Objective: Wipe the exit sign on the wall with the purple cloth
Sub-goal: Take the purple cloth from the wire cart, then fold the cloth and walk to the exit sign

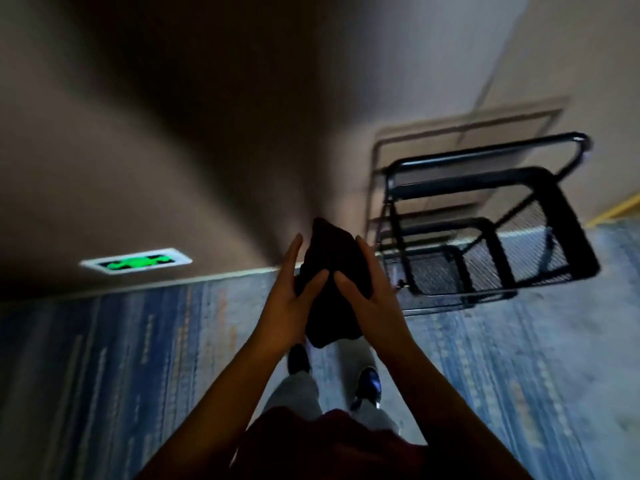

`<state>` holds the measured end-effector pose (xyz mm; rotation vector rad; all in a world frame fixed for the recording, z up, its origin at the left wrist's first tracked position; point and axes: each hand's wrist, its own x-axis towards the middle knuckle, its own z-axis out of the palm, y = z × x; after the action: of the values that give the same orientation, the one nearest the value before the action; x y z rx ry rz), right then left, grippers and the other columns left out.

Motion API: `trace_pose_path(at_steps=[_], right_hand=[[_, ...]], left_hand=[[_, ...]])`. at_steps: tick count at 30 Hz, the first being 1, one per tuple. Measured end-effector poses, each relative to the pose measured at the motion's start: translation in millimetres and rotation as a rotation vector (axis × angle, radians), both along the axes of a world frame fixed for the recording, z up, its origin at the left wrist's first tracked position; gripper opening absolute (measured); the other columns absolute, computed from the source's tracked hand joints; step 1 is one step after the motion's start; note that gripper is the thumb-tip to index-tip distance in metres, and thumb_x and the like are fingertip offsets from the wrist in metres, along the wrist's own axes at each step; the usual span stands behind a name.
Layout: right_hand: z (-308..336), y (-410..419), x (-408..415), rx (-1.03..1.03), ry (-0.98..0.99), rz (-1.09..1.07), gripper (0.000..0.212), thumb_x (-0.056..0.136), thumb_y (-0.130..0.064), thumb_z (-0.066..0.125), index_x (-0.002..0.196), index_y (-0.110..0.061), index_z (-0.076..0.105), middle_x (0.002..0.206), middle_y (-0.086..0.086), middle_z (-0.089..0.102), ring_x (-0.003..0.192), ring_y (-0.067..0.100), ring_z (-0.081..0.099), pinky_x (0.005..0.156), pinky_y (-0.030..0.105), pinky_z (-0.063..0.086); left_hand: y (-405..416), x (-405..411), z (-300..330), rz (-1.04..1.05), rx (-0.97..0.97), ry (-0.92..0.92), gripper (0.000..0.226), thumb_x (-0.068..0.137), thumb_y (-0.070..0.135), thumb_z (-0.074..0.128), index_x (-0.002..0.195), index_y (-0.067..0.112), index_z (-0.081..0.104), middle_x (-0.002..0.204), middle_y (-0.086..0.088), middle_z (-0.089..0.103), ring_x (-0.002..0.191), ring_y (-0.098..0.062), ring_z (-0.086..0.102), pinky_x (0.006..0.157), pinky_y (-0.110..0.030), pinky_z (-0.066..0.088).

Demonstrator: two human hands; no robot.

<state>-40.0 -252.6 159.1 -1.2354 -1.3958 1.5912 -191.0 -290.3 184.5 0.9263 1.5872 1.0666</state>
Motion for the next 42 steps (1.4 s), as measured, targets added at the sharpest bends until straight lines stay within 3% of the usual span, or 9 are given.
trace_pose_path(at_steps=[5,9,11,18,23,28,31,37,42], right_hand=[[8,-34,-74,0.033,-0.08,0.12,0.064,0.101,-0.026,0.066,0.157,-0.035,0.037,0.142,-0.017,0.056,0.123,-0.01,0.057,0.092,0.006,0.047],[7,-77,-145,0.055,-0.079,0.155,0.061,0.101,-0.02,0.066,0.156,-0.032,0.041,0.152,0.0,0.055,0.137,0.016,0.055,0.115,0.037,0.045],[3,-104,-190,0.081,-0.057,0.174,0.057,0.101,-0.015,0.064,0.151,-0.035,0.045,0.15,-0.005,0.057,0.138,0.014,0.054,0.118,0.042,0.042],[-16,-195,-323,0.073,0.01,0.206,0.038,0.101,-0.026,0.065,0.129,-0.05,0.059,0.125,-0.039,0.065,0.121,-0.016,0.058,0.099,0.007,0.041],[-7,-229,-401,0.114,-0.001,0.265,0.033,0.102,-0.03,0.063,0.135,-0.033,0.062,0.134,-0.01,0.067,0.114,-0.02,0.057,0.099,0.004,0.042],[4,-227,-463,0.143,0.037,0.304,0.042,0.103,-0.025,0.063,0.136,-0.046,0.048,0.126,-0.032,0.057,0.11,-0.025,0.056,0.085,-0.002,0.043],[1,-214,-500,0.069,0.075,0.264,0.048,0.098,-0.032,0.068,0.136,-0.051,0.047,0.128,-0.022,0.061,0.11,-0.012,0.065,0.084,0.009,0.053],[-10,-190,-602,0.086,0.049,0.235,0.051,0.097,-0.037,0.066,0.145,-0.034,0.051,0.127,-0.018,0.063,0.108,-0.011,0.065,0.083,0.01,0.053],[-6,-171,-682,0.04,0.014,0.158,0.058,0.095,-0.053,0.066,0.148,-0.043,0.044,0.117,-0.026,0.06,0.108,-0.008,0.065,0.08,0.01,0.055]], left_hand=[[-63,-61,1,0.146,0.01,0.074,0.073,0.098,0.03,0.065,0.157,0.041,0.025,0.141,0.024,0.049,0.115,0.027,0.052,0.085,0.002,0.044],[-120,-121,-6,0.18,0.021,0.083,0.078,0.095,0.035,0.066,0.159,0.039,0.022,0.154,0.02,0.041,0.127,0.024,0.044,0.099,-0.002,0.039],[-152,-159,-9,0.243,0.019,0.071,0.08,0.087,0.045,0.068,0.152,0.049,0.022,0.154,0.01,0.047,0.131,0.005,0.052,0.103,-0.013,0.045],[-268,-319,-4,0.442,0.001,0.206,0.074,0.089,0.032,0.073,0.139,0.062,0.028,0.128,-0.001,0.069,0.123,-0.014,0.065,0.105,-0.04,0.053],[-300,-399,6,0.459,0.066,0.23,0.074,0.093,0.024,0.074,0.146,0.052,0.031,0.139,0.016,0.053,0.118,-0.002,0.058,0.102,-0.033,0.051],[-283,-451,10,0.353,0.067,0.132,0.058,0.084,0.049,0.072,0.132,0.065,0.043,0.135,0.009,0.063,0.129,-0.004,0.059,0.109,-0.035,0.05],[-270,-485,5,0.295,0.058,0.105,0.064,0.078,0.061,0.068,0.138,0.041,0.056,0.134,0.01,0.067,0.125,-0.003,0.062,0.112,-0.035,0.049],[-244,-580,0,0.394,0.022,0.0,0.036,0.091,0.029,0.075,0.124,0.029,0.063,0.122,-0.004,0.072,0.115,-0.017,0.069,0.105,-0.044,0.055],[-217,-667,5,0.415,0.045,0.066,0.036,0.088,0.03,0.078,0.121,0.027,0.065,0.111,0.009,0.072,0.101,-0.001,0.071,0.09,-0.026,0.058]])
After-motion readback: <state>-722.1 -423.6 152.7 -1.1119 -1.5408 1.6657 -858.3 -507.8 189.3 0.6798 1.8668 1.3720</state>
